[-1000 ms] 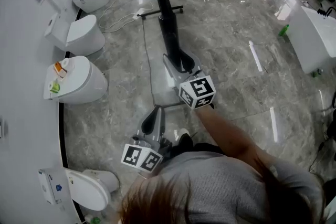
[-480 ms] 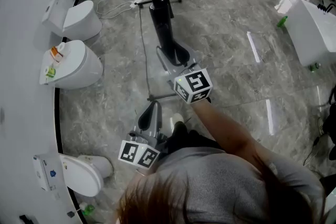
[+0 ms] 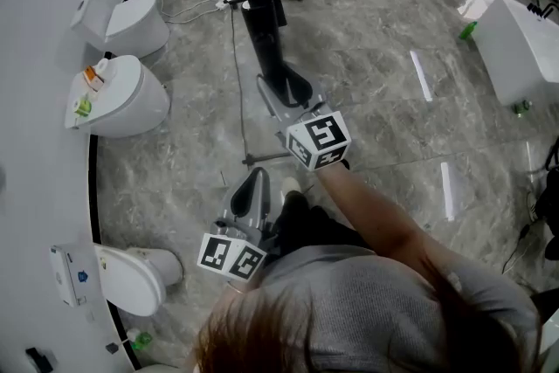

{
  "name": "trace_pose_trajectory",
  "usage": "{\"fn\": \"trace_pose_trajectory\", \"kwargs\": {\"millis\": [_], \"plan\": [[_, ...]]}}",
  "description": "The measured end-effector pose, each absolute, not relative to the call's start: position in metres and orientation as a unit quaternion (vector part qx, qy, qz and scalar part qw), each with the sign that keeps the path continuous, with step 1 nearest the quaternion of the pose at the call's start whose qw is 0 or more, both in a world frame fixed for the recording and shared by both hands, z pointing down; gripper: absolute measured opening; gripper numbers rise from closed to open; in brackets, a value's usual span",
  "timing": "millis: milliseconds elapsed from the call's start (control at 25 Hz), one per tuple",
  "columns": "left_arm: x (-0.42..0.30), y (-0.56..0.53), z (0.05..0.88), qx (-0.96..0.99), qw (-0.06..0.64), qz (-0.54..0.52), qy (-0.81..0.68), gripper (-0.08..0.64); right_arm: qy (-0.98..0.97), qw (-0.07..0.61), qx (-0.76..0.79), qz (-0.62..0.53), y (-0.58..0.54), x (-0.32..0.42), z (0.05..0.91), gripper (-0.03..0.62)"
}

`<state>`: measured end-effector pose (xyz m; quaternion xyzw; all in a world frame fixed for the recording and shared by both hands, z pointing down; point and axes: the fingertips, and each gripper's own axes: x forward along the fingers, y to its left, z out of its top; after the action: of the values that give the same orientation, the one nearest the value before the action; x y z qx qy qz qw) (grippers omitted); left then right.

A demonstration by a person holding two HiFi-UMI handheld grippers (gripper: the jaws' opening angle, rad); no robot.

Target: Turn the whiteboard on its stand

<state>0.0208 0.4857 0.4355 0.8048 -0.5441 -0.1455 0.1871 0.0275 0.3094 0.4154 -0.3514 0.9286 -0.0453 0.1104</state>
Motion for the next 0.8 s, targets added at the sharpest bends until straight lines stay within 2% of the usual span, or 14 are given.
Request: {"fn": "trace_pose_trajectory", "kwargs": {"millis": [800], "plan": [[0.004, 0.498, 0.424, 0.818, 0.19, -0.147, -0.522, -0.003, 0.919, 0.094, -0.376, -0.078, 0.337, 0.039, 0.424, 0.198]]}}
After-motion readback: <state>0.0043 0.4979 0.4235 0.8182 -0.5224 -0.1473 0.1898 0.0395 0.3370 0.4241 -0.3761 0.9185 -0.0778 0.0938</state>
